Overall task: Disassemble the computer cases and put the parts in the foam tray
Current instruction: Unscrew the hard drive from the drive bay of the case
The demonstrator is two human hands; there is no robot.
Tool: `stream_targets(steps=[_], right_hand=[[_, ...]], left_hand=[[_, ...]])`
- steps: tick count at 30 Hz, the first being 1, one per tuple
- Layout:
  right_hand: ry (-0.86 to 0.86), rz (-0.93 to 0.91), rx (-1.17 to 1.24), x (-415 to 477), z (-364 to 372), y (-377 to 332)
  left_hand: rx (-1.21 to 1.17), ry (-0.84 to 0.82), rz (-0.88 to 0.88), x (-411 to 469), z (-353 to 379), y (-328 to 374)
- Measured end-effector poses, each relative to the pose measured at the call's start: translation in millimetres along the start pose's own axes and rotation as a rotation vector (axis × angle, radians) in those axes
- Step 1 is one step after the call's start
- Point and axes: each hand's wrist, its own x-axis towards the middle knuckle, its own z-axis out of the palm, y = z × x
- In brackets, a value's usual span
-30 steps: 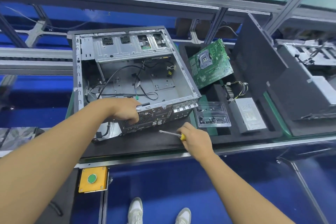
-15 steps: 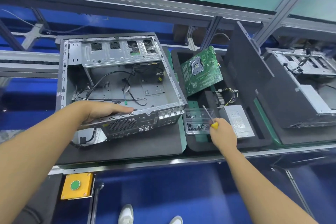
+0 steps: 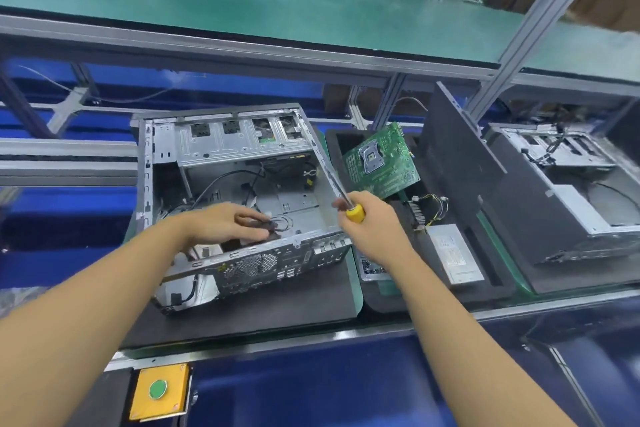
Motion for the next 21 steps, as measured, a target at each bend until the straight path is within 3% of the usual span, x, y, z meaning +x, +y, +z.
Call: stream_targets(steps=[3,5,8,16,18,21], right_hand=[[-0.039,-0.086,-0.092,7.0,12.4,-27.8],[-0.056,-0.144,-0.119,9.6,18.4,-41.6],[-0.066,-0.202,-0.106,13.8,14.7,-47.2],[0.087,-0.158,-0.062,41.9,-82.6,3.8],[0.119,-0.100,-0.079,57.4,-110.3,29.8],[0.143,-0.042,-0.182,83.1,-136.3,72.5]], left_hand=[[0.110,0.199,0.087,2.9,-15.2,25.2],[0.063,0.256,0.167,4.5,-23.1,47.8],[-0.121,0.106,0.307,11.0,-22.9,86.1],[-0.311,-0.100,0.322,65.4,-4.4,182.4],[-0.305,-0.051,0.408,86.3,3.9,200.6],[-0.143,0.164,0.476,123.9,25.0,221.9]])
